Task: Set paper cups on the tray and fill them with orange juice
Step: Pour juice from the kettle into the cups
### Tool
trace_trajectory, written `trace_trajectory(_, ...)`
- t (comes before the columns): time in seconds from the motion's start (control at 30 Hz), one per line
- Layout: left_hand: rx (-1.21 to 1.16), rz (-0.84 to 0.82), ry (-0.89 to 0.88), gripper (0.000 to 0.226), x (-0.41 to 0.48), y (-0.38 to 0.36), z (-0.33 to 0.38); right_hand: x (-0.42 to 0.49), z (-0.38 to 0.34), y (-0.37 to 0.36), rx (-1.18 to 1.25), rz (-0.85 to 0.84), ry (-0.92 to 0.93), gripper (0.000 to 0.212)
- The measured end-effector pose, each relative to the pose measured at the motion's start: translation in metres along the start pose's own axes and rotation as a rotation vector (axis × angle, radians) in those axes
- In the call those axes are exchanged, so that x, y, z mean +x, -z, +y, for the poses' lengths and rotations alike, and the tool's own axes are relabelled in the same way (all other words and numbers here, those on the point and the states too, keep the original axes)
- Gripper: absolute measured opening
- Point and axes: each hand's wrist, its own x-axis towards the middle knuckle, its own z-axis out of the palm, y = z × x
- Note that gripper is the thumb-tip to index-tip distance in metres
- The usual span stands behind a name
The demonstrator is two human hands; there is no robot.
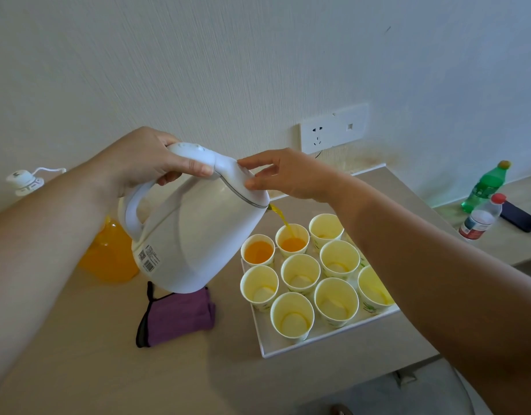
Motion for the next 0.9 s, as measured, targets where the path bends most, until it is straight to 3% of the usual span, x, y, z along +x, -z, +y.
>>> trace_trajectory(0.33,0.012,0.012,0.004,0.059,-0.0008,0.0015,0.0028,-0.0002,-0.0007,0.0028,-0.018,0.002,0.012,0.043)
trace_trajectory(0.53,0.010,0.026,0.012,0.043,0.0022,0.0016,0.0034,0.0013,-0.0010,0.0040,-0.002,-0.003,0.007,0.042)
trace_trajectory(0.9,-0.005,0.030,0.035,0.042,0.0038,-0.0021,0.0029,0.0044,0.0035,0.0028,-0.008,-0.017,0.005,0.043)
